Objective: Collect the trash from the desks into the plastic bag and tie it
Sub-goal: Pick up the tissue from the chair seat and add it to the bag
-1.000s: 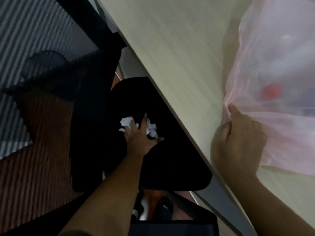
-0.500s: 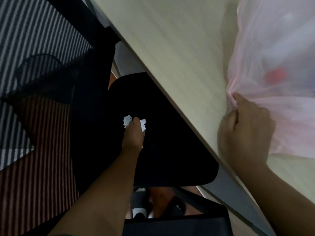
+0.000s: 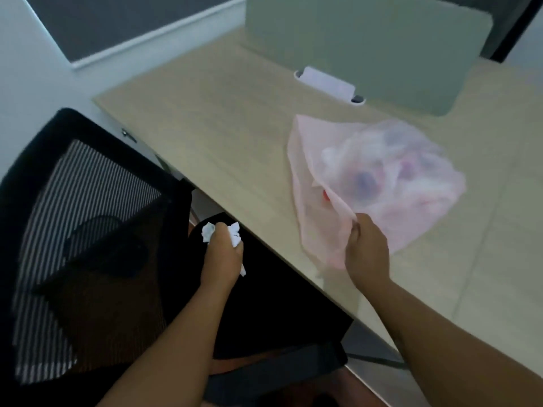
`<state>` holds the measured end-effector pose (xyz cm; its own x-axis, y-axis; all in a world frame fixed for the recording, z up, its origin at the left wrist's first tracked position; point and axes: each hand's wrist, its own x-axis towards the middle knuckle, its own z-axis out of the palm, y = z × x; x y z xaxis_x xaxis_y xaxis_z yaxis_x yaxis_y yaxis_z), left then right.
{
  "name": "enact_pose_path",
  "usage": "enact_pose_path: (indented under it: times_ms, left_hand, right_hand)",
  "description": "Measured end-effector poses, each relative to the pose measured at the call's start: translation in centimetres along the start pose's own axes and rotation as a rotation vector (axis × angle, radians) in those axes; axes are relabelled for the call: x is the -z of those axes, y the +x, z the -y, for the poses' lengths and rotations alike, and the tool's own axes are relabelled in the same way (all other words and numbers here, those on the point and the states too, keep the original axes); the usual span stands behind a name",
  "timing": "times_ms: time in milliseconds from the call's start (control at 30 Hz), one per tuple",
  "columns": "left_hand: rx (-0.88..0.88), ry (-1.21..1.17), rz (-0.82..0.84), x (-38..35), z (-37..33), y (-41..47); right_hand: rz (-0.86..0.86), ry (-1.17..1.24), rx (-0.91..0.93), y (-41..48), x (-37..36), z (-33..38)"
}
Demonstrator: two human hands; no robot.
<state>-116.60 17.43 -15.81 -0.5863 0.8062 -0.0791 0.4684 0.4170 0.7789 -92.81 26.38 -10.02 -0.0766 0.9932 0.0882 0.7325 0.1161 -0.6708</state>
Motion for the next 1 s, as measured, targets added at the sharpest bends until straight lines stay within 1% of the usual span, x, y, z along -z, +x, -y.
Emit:
enact_pose_path:
  times_ms: [100, 233, 300, 400, 467, 600, 667, 800, 867, 900, 933, 1000]
  left_hand:
    - [-0.063, -0.019, 0.032, 0.9, -5.2, -1.0]
    - [-0.136, -0.033, 0.036, 0.6, -13.2, -0.3]
    - [-0.154, -0.114, 0.067, -0.2, -17.4, 0.4]
    - [-0.162, -0.174, 0.05, -2.0, -22.7, 1.5]
    - [-0.108, -0.267, 0.02, -3.4, -25.3, 2.2]
    - [0.032, -0.635, -0.053, -5.6, -29.0, 3.8]
    - [0.094, -0.744, -0.017, -7.0, -29.4, 4.6]
    - [0.231, -0.759, 0.021, -10.6, -28.4, 4.7]
    - [0.332, -0.738, 0.109, -12.3, -27.7, 4.5]
    - [0.352, -0.676, 0.197, -12.8, -27.5, 4.5]
    - [0.324, -0.55, 0.321, -13.1, -27.2, 4.6]
    - [0.171, -0.228, 0.612, -13.0, -27.2, 5.1]
  right_hand:
    - [-0.037, 0.085, 0.019, 0.5, 4.8, 1.2]
    - [-0.116, 0.147, 0.069, 1.3, 10.1, 2.4]
    - [-0.126, 0.175, 0.089, 1.3, 12.1, 2.7]
    - [-0.104, 0.184, 0.113, 0.6, 13.8, 2.1]
    - [-0.054, 0.19, 0.115, 0.2, 14.3, 1.4]
    - [-0.045, 0.279, 0.05, 0.6, 14.9, 0.7]
    - [-0.092, 0.354, -0.029, 0.9, 14.8, 0.8]
    - [-0.266, 0.51, -0.194, 2.0, 14.6, 2.5]
    - [-0.347, 0.584, -0.284, 2.9, 14.5, 3.4]
    - [-0.378, 0.607, -0.318, 3.4, 14.5, 3.7]
    - [-0.398, 0.607, -0.332, 3.8, 14.7, 3.9]
    - [-0.413, 0.566, -0.31, 4.3, 15.1, 4.1]
